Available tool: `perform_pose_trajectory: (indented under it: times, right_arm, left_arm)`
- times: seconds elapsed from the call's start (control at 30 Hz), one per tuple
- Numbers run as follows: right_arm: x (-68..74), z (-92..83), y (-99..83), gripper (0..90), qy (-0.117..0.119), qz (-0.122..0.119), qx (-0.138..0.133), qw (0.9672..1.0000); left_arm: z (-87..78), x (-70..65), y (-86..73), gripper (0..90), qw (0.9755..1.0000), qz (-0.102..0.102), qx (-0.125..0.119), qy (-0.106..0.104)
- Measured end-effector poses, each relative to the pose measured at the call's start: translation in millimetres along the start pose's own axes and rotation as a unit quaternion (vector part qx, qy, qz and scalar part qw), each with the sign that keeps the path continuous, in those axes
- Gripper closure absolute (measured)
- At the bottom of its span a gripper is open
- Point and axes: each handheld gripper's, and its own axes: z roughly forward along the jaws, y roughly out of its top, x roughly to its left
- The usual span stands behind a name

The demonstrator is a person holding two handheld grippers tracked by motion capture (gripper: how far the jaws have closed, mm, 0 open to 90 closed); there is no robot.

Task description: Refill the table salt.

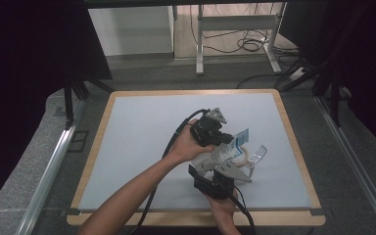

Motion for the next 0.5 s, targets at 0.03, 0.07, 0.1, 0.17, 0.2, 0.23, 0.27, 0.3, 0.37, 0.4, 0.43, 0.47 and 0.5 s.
perform_pose_trajectory:
  times: [0.03, 0.07, 0.1, 0.17, 0.2, 0.23, 0.27, 0.3, 0.37, 0.4, 0.43, 0.47, 0.5]
  right_arm:
    - [0.1, 0.1, -0.1, 39.8, 0.000, 0.000, 0.000, 1.0000]
    - [0.3, 0.2, -0.2, 39.9, -0.002, -0.001, 0.000, 1.0000]
    - [0.4, 0.3, -0.3, 40.0, -0.002, -0.002, 0.000, 1.0000]
    - [0.6, 0.3, -0.3, 40.0, -0.003, -0.003, 0.001, 1.0000]
    - [0.7, 0.5, -0.4, 40.1, -0.003, -0.004, 0.001, 1.0000]
    - [0.7, 0.6, -0.5, 40.1, -0.004, -0.006, 0.001, 1.0000]
    - [0.6, 0.8, -0.6, 40.1, -0.004, -0.007, 0.001, 1.0000]
    - [0.6, 1.0, -0.7, 40.1, -0.005, -0.008, 0.001, 1.0000]
    - [0.6, 1.3, -0.9, 40.2, -0.006, -0.008, 0.001, 0.9999]
    - [0.6, 1.5, -1.0, 40.2, -0.006, -0.009, 0.001, 0.9999]
    - [0.8, 1.6, -1.0, 40.3, -0.007, -0.008, 0.001, 0.9999]
    - [0.9, 1.9, -1.1, 40.3, -0.008, -0.008, 0.000, 0.9999]
    - [1.0, 2.1, -1.1, 40.4, -0.008, -0.008, 0.000, 0.9999]
  left_arm:
    - [-0.2, -0.2, -0.1, 90.0, 1.0000, 0.000, 0.000, 0.000]
    - [-0.3, -0.4, -0.2, 90.0, 1.0000, 0.000, 0.000, 0.000]
    - [-0.4, -0.4, -0.4, 90.0, 1.0000, 0.000, 0.000, 0.000]
    - [-0.8, -0.3, -0.6, 90.0, 1.0000, 0.000, 0.000, 0.000]
    - [-0.9, -0.2, -0.6, 90.0, 1.0000, 0.000, 0.000, 0.000]
    - [-1.0, -0.2, -0.6, 90.0, 1.0000, 0.000, 0.000, 0.000]
    - [-1.1, -0.1, -0.5, 90.0, 1.0000, 0.001, 0.001, 0.000]
    - [-1.1, -0.3, -0.4, 90.0, 1.0000, 0.002, 0.003, 0.001]
    - [-1.2, -0.2, -0.2, 90.0, 1.0000, 0.003, 0.004, 0.001]
    - [-1.1, -0.3, -0.1, 90.0, 1.0000, 0.002, 0.004, 0.002]
    - [-1.1, -0.3, 0.1, 90.0, 1.0000, 0.002, 0.005, 0.002]
    - [-1.4, -0.2, 0.4, 90.0, 1.0000, 0.004, 0.006, 0.002]
    - [-1.8, -0.3, 0.9, 90.0, 1.0000, 0.004, 0.007, 0.002]
